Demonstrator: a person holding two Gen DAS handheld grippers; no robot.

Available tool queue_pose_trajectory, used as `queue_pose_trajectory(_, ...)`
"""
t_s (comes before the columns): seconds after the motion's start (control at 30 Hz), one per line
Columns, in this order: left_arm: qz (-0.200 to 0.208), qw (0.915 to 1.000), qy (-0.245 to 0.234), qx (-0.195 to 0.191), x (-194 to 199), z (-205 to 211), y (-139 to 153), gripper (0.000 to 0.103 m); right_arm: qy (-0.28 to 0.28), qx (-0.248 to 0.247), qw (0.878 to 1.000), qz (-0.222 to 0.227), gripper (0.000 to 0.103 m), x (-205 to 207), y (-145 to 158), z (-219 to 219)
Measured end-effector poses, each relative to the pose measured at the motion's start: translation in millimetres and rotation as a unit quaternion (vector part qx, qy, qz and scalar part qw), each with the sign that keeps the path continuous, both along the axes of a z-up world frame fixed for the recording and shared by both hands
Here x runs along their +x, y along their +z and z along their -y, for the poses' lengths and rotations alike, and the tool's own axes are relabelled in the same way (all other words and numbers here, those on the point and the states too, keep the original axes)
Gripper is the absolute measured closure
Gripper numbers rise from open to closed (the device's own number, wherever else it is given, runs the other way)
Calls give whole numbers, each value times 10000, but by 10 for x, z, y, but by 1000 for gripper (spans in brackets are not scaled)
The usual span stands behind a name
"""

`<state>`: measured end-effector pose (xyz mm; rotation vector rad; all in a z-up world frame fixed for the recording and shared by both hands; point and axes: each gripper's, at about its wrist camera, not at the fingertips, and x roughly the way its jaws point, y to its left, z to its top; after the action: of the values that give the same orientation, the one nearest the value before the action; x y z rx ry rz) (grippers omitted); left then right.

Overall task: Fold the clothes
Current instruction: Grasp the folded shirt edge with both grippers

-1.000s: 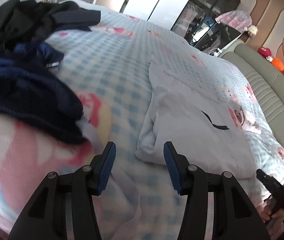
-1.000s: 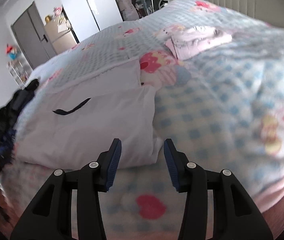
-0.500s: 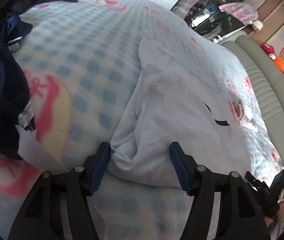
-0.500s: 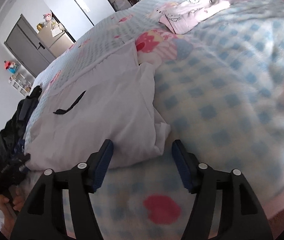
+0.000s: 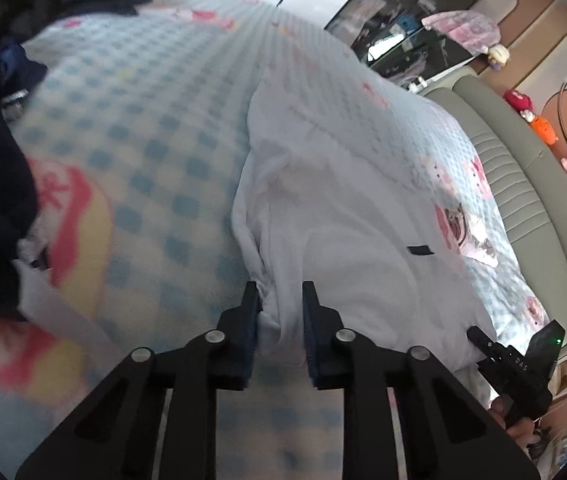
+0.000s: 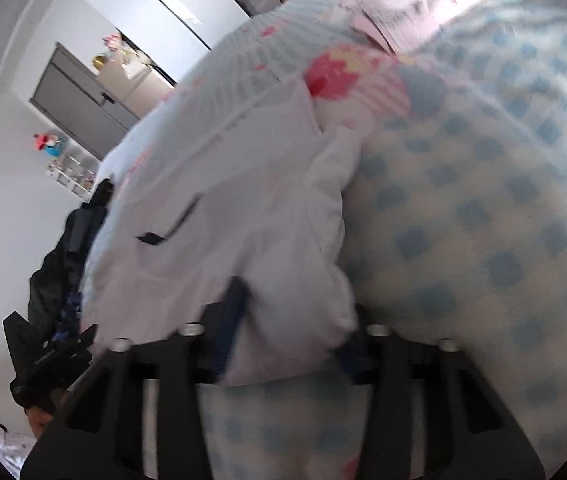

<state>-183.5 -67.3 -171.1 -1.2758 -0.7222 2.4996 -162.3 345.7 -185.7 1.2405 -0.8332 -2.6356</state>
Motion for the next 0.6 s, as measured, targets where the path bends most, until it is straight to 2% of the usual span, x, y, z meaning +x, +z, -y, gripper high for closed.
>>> queue_pose_trajectory(0.07,-102,9999,-18,-13,79,23,84,86,-16,-42,10000,-72,80,83,100,-1)
queue_pose_trajectory(0.33,-357,9991,-195,93,553,98,426,87,79,-228,9993,-294,82,523,476,-34)
queue_pose_trajectory(0.47,-95,9996,-199,184,853,174,365,87,150,-151,9997,-138,82,801,460,-76)
queue_pose_trajectory(0.6,192,9997,-158,35,1118,194,216,87,186,22,9997,164,80,1018,328,-91)
